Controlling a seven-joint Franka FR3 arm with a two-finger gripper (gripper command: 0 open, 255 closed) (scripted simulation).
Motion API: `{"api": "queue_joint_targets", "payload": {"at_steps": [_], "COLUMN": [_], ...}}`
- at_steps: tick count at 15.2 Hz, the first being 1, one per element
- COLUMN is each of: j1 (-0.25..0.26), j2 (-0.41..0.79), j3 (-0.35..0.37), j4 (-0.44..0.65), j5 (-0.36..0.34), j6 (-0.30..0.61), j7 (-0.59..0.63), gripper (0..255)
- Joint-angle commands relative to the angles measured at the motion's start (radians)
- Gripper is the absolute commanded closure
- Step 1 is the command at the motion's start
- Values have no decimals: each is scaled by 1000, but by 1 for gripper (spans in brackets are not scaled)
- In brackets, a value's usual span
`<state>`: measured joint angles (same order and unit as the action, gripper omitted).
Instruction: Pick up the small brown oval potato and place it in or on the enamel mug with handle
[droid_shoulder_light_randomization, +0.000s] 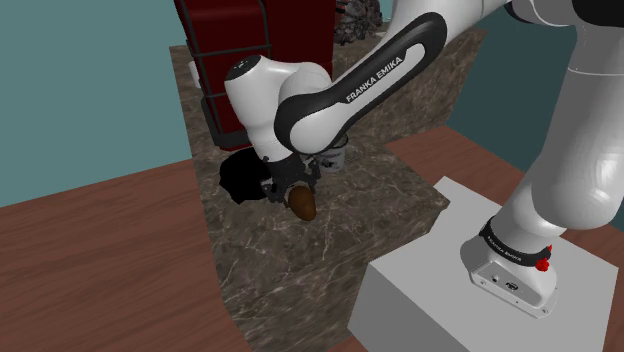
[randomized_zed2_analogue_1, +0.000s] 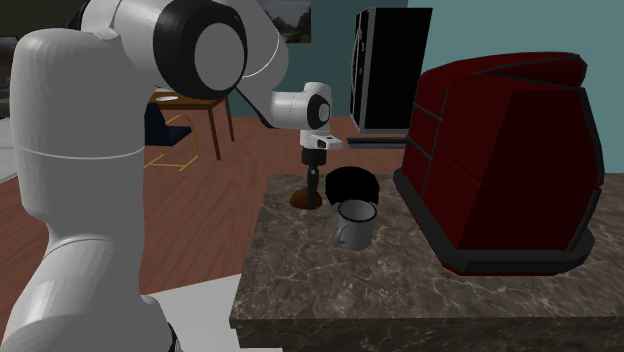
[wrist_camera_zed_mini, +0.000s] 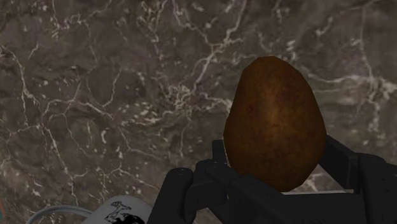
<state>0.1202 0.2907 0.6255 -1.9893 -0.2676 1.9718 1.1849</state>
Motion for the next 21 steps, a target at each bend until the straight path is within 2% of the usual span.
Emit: {"api": "queue_joint_targets", "payload": {"at_steps": [1, 21], "j1": [0, -21], "j2": [0, -121], "j3": [0, 25], "j4": [0, 126], "j5": [0, 87], "j6": [0, -217], "j7": [0, -73], "gripper": [255, 255]}}
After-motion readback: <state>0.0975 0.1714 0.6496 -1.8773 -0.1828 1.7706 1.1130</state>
